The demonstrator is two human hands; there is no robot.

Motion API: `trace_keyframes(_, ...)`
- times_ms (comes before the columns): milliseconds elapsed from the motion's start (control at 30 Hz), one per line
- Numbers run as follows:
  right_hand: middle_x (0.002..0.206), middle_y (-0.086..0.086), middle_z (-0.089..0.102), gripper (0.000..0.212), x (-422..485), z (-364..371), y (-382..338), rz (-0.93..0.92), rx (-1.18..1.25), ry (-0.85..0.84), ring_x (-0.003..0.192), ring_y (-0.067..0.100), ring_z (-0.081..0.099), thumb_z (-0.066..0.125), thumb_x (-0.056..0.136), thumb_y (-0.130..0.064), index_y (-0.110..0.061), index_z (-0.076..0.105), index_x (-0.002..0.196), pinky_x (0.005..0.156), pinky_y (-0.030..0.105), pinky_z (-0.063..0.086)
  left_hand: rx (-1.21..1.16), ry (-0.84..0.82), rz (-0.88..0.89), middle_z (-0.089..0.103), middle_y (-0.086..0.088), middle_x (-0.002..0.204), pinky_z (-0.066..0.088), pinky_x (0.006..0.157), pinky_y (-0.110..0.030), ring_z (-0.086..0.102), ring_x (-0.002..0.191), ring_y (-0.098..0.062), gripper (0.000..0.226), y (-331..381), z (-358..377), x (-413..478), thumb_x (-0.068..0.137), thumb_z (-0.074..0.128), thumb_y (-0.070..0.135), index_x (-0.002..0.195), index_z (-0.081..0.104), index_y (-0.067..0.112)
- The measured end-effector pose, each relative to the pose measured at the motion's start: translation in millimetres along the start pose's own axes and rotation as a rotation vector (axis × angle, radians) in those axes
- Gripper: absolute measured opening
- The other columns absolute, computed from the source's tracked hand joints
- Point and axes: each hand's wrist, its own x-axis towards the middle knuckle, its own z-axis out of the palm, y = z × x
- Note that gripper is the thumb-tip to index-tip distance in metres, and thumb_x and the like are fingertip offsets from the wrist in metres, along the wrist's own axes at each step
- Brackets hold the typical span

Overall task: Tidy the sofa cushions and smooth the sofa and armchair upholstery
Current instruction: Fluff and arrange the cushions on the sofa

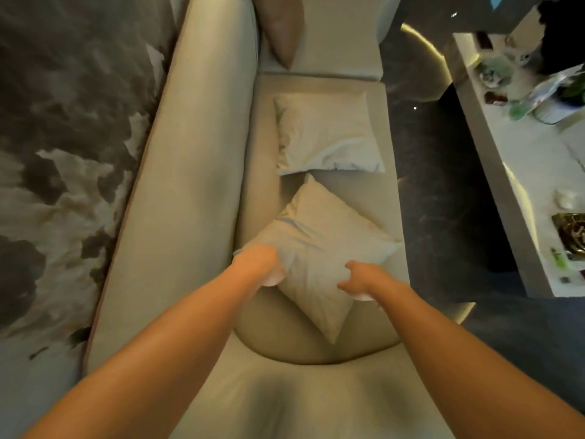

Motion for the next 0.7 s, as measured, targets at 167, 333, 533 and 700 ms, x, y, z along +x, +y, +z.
trace_keyframes(167,0.145,0.021,0.047,0.070,97.1,13.5,27.1,0.010,0.168,0.110,0.131,0.040,0.046,0.053,0.091,-0.040,-0.010,0.029,0.149,0.103,0.043,0.042,-0.068,0.101,-0.076,0.053,-0.017,0.139,0.043,0.100,-0.045,0.051,0.126,-0.037,0.046,23.7,20.8,78.6,0.095,0.044,0.035,0.133,0.051,0.010)
trace_keyframes(333,0.162,0.021,0.003,0.096,182.3,29.8,76.0,0.180,0.385,0.132,0.143,0.043,0.026,0.056,0.089,-0.053,-0.017,-0.003,0.156,0.116,0.052,0.028,-0.174,0.176,-0.099,0.042,-0.020,0.142,0.039,0.102,-0.049,0.040,0.128,-0.042,0.048,74.9,42.8,163.3,0.096,0.046,0.039,0.136,0.041,0.011)
trace_keyframes(533,0.162,0.012,-0.023,0.112,248.1,54.5,104.7,0.241,0.773,0.106,0.149,0.040,0.008,0.060,0.080,-0.067,-0.035,-0.021,0.151,0.107,0.063,0.039,-0.243,0.410,-0.201,0.041,-0.017,0.138,0.039,0.095,-0.053,0.038,0.124,-0.041,0.074,73.9,40.6,250.1,0.085,0.051,0.066,0.136,0.040,0.014)
trace_keyframes(700,0.161,0.001,-0.029,0.107,287.2,68.7,114.5,0.216,0.908,0.121,0.151,0.035,0.001,0.056,0.076,-0.074,-0.050,-0.021,0.146,0.114,0.062,0.028,-0.444,0.274,-0.204,0.044,-0.010,0.147,0.035,0.107,-0.053,0.042,0.132,-0.036,0.130,52.8,46.6,301.4,0.042,0.045,0.103,0.142,0.036,0.020)
